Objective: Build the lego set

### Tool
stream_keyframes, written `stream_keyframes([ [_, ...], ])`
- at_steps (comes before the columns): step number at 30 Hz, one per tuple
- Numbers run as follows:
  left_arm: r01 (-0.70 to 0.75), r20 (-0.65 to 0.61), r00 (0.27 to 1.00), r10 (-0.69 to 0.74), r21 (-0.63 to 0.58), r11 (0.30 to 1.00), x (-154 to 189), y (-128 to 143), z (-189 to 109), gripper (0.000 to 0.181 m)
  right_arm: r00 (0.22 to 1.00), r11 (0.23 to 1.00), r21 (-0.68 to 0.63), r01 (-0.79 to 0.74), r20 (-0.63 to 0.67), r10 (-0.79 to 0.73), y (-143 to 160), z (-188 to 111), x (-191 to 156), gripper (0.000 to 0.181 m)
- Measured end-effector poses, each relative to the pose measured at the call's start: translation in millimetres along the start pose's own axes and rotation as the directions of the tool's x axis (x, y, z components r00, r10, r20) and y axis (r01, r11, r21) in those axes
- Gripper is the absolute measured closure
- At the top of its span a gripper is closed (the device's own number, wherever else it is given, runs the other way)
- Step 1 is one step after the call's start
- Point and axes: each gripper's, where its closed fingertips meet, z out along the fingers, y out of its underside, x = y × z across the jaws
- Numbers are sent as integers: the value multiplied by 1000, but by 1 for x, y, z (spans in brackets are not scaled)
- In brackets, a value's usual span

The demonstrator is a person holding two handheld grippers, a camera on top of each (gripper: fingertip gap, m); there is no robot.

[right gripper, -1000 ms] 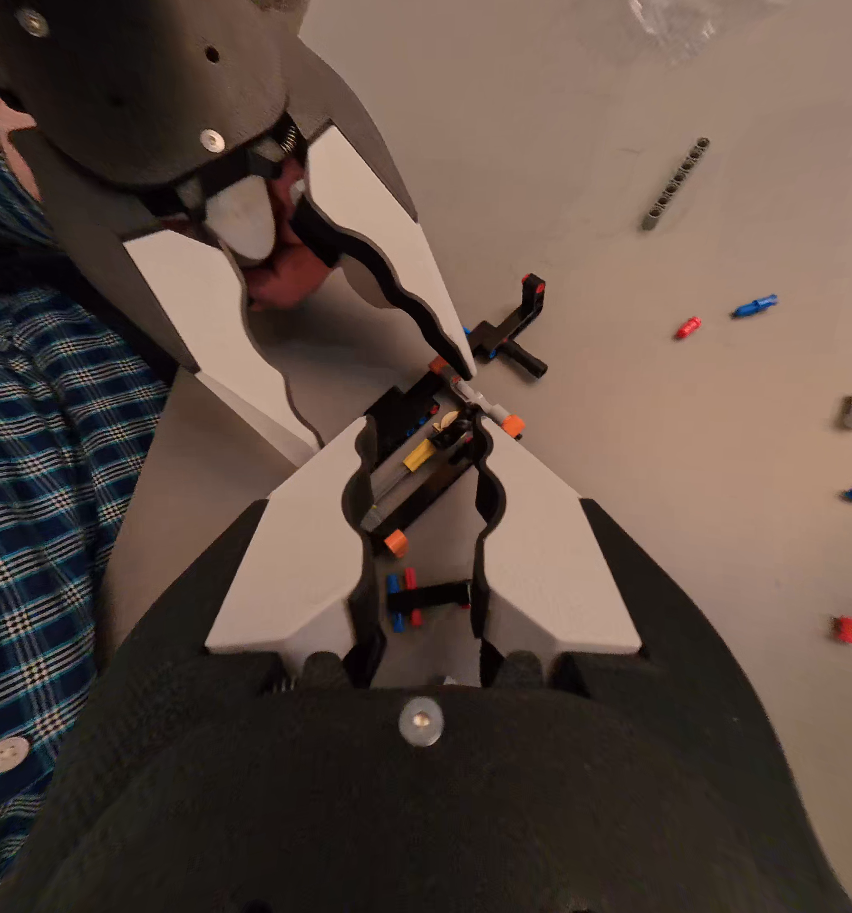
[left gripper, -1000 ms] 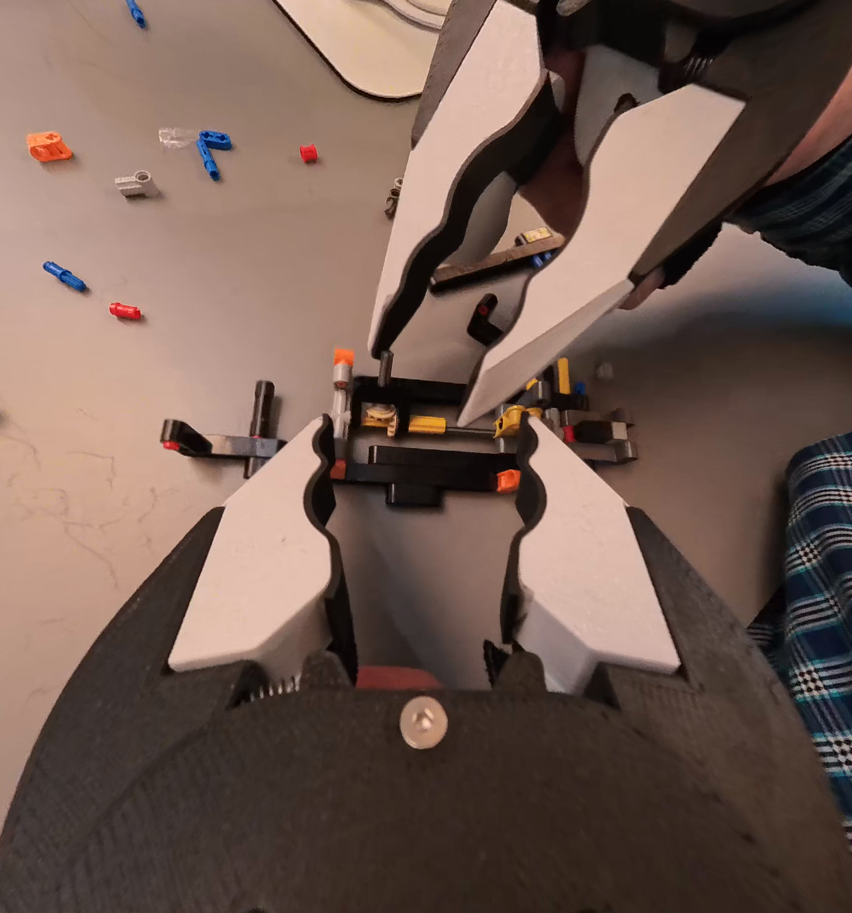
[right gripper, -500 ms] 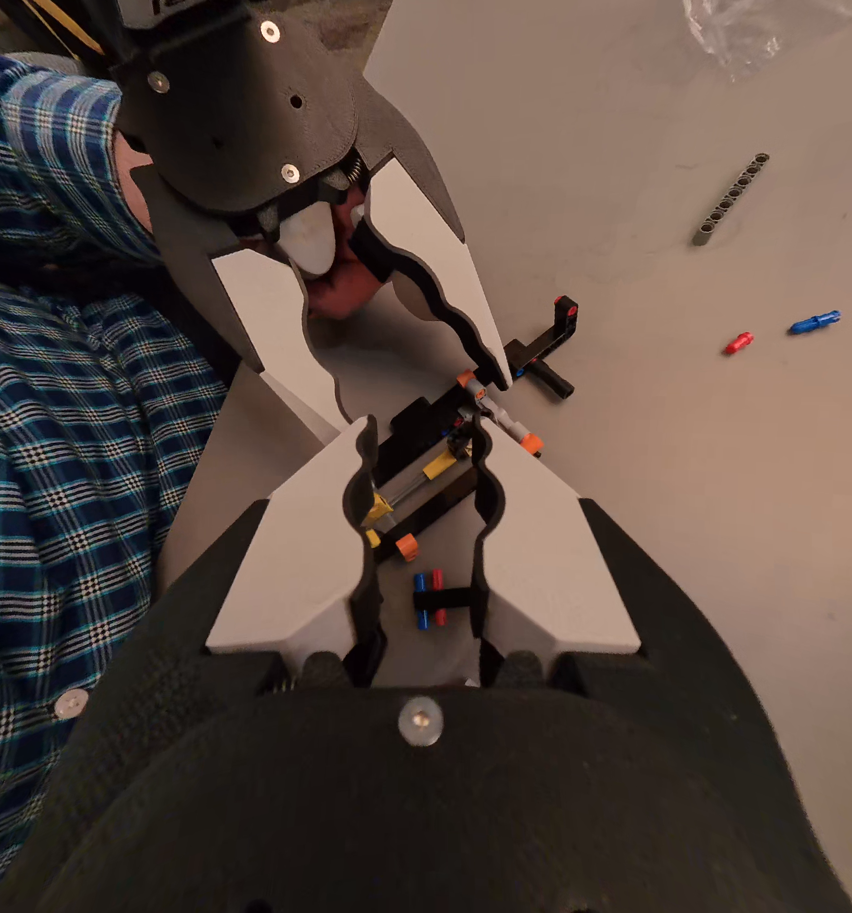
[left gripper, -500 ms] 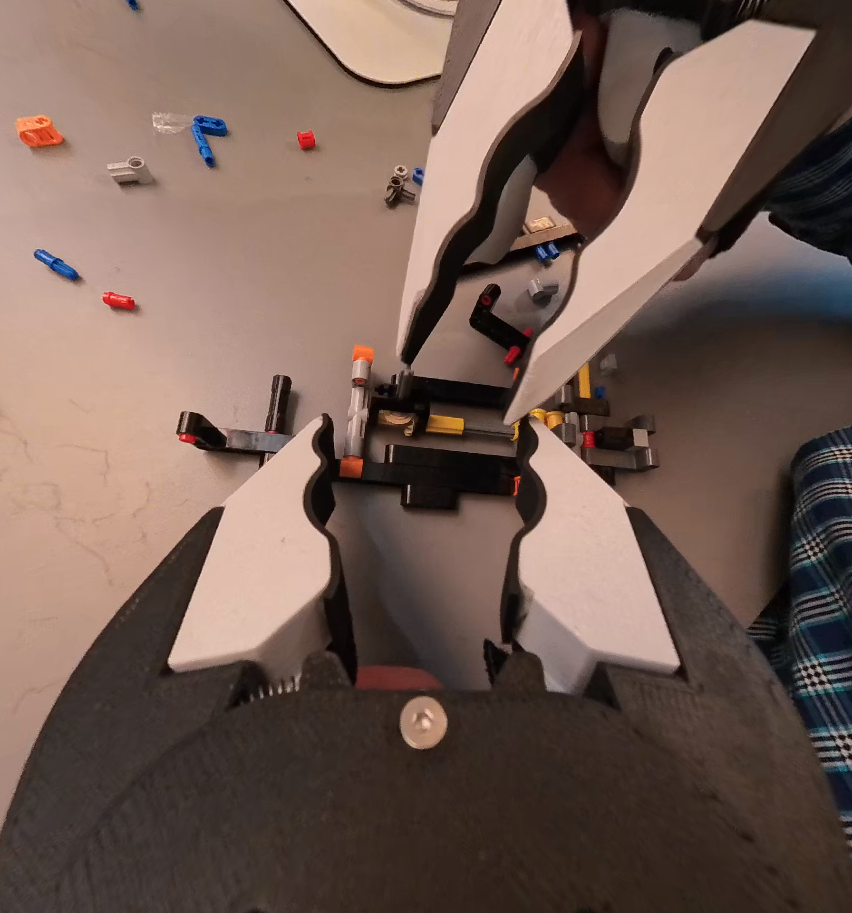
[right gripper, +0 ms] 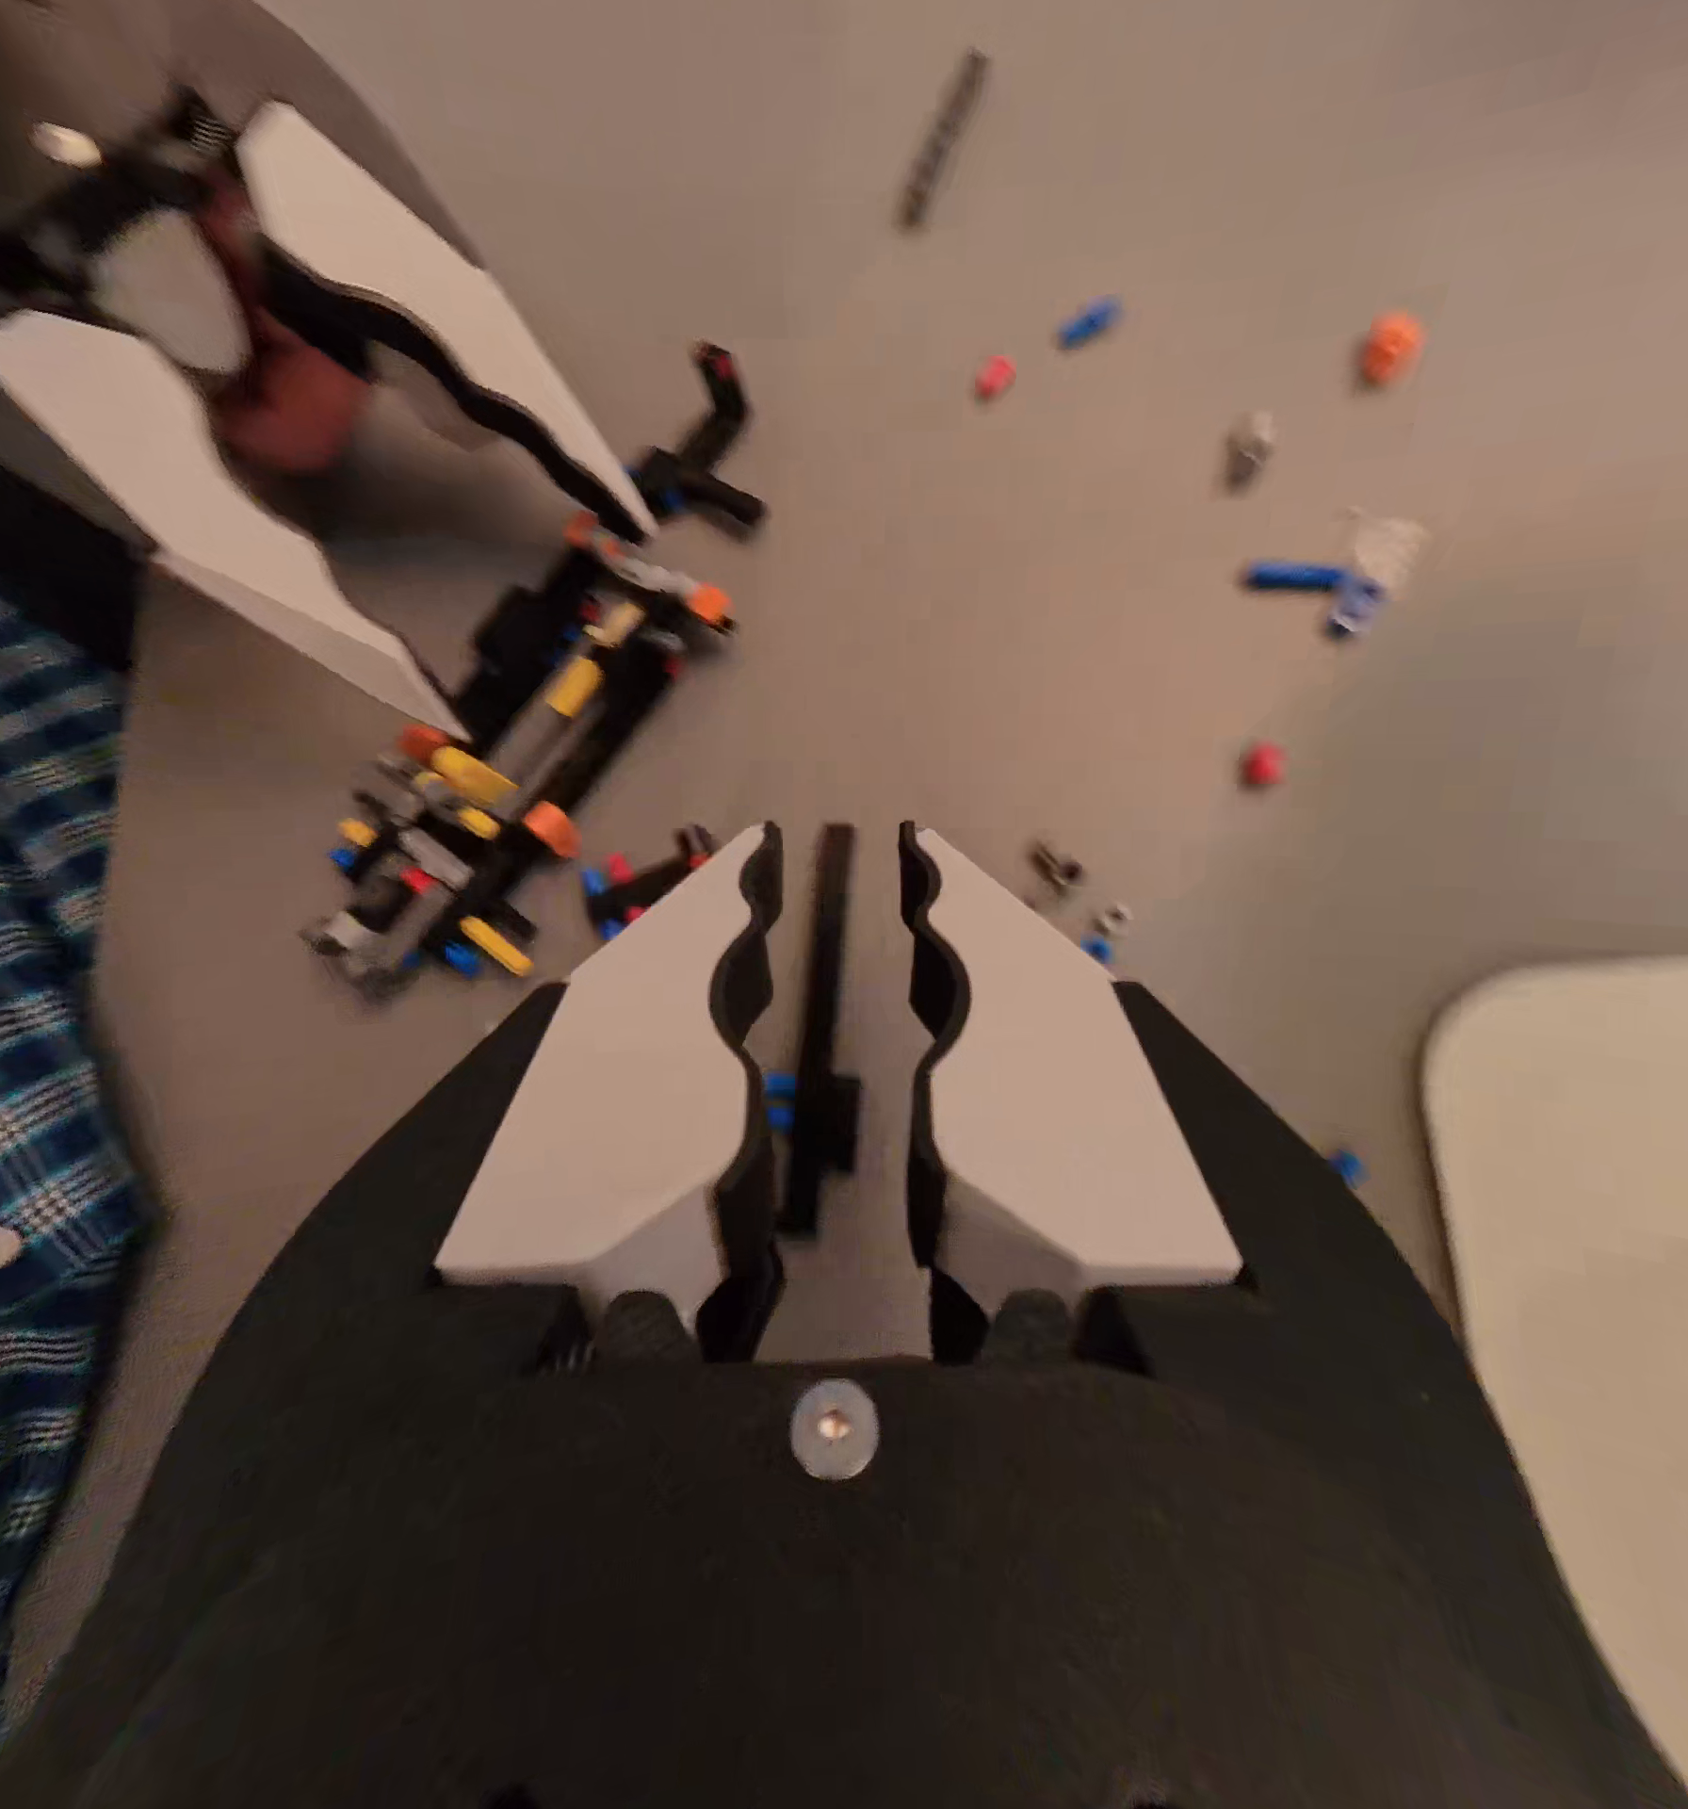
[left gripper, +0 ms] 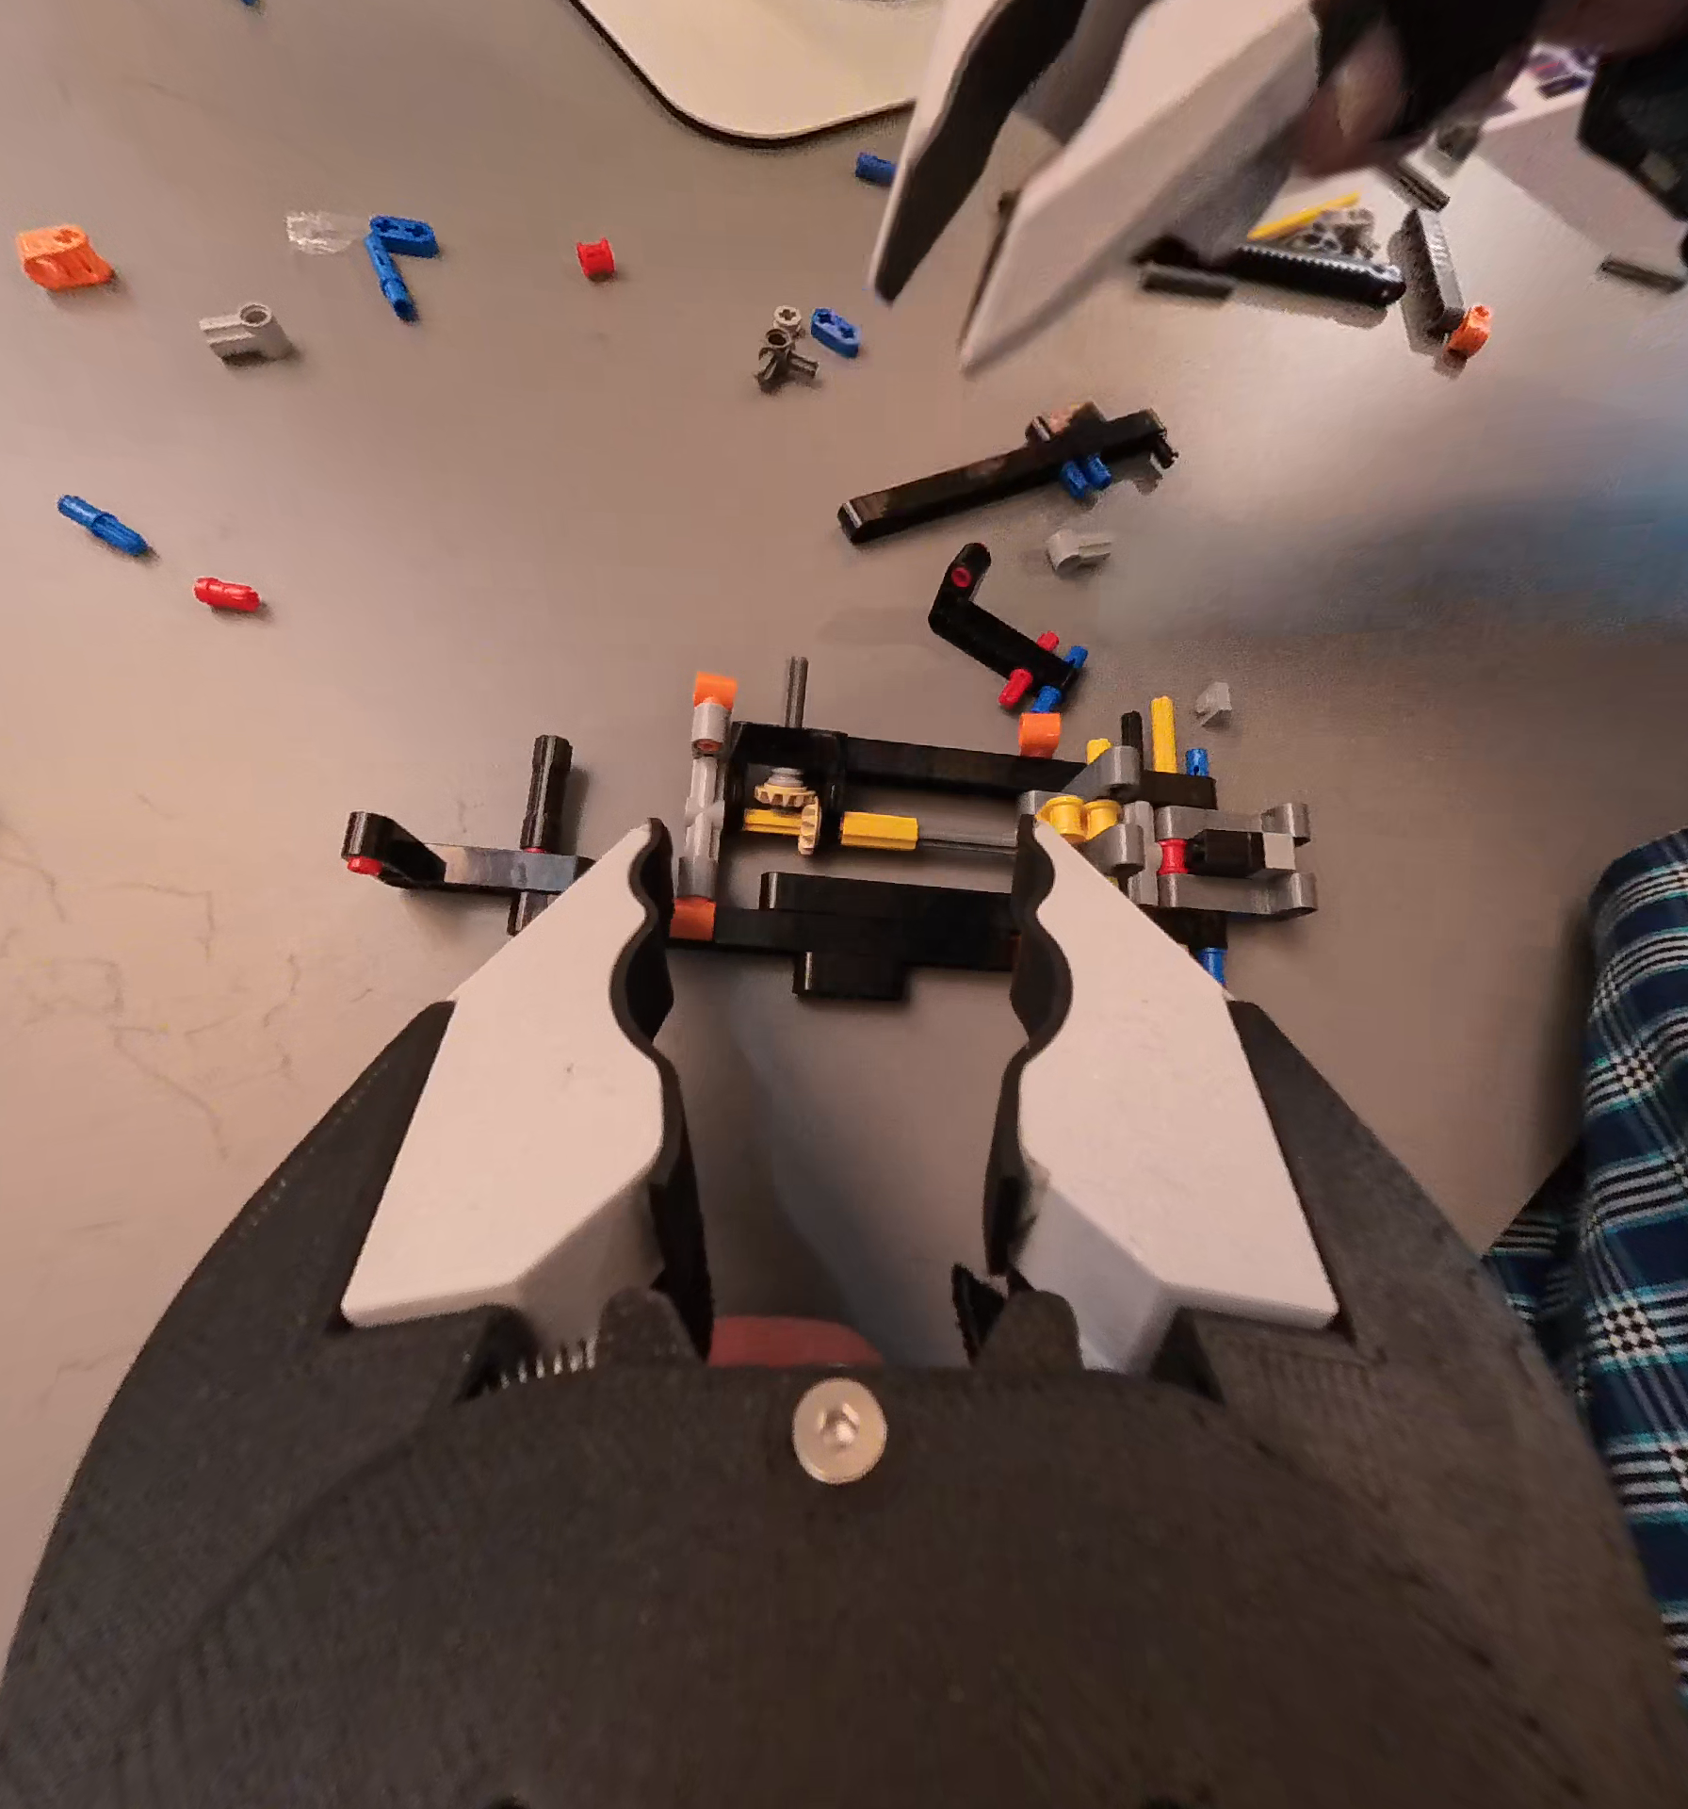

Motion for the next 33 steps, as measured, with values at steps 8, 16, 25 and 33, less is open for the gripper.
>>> stream_keyframes([
  [8,-3,4,1000,3,4,1000,0,0,-1,112,1000,988,-156,-4,-8,3,44,-11,0,160],
  [16,-6,8,1000,6,7,1000,0,0,-1,111,998,981,-189,49,-35,-56,53,11,-1,173],
  [25,-1,29,1000,0,34,999,-2,0,-8,111,1000,999,-32,-12,0,12,24,8,-1,176],
  [33,-25,110,994,15,92,995,-13,-13,-19,119,997,992,120,-37,77,28,-14,1,-17,176],
])
